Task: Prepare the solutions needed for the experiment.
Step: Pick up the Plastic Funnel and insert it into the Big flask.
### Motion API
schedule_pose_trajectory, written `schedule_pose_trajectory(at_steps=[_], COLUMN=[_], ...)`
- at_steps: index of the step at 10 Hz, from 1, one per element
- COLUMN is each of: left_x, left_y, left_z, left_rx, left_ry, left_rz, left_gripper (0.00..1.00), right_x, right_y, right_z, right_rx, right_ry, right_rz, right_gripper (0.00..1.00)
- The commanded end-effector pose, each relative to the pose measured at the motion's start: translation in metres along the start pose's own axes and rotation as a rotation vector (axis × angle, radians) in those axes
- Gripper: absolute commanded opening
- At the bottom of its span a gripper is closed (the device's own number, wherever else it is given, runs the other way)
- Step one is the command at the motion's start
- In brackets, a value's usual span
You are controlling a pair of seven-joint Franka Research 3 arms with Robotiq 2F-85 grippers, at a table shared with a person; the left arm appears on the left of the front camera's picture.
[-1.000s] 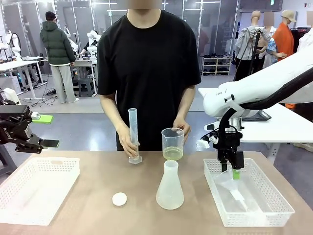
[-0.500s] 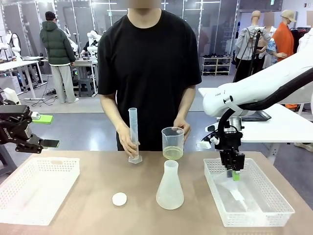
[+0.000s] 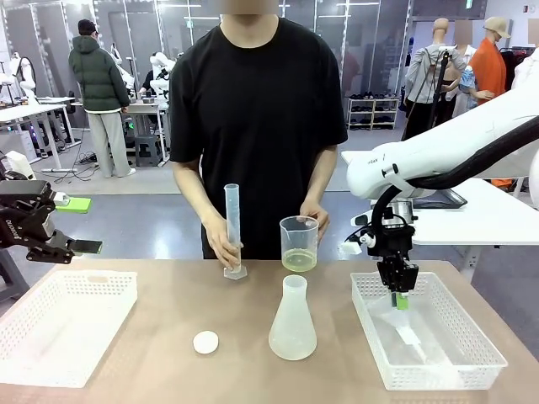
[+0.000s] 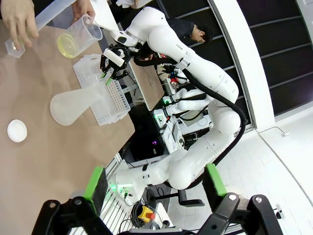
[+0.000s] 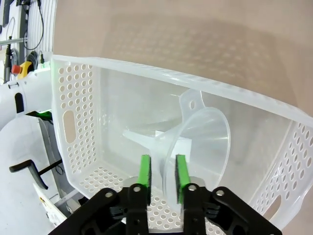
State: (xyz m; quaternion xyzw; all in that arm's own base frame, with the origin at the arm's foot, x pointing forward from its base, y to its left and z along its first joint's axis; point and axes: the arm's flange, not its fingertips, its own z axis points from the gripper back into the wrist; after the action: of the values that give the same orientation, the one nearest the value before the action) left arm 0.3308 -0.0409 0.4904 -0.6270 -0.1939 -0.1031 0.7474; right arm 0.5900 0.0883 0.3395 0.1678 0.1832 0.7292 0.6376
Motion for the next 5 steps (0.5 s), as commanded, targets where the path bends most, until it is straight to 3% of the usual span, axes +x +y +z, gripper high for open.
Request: schedule_pose_trajectory(at_steps=[1,5], left_x=[0.0026,0.0026], left_y=[-0.0021,-0.0021], left_z=[-0.0023,-0.0023], left_rx=[-0.024,-0.024], left_ry=[-0.011,-0.011], left_rz=[-0.012,-0.012], left_gripper=[1.0,1.0], right_x=[-0.0037,0.0004], right_y=[-0.0035,0.0034], right_z=[0.0038,0.0049], right_rx=[0.017,-0.017], right_ry=[0.014,0.016], right_rz=[0.034,0.039], right_gripper=[0.0,0.0])
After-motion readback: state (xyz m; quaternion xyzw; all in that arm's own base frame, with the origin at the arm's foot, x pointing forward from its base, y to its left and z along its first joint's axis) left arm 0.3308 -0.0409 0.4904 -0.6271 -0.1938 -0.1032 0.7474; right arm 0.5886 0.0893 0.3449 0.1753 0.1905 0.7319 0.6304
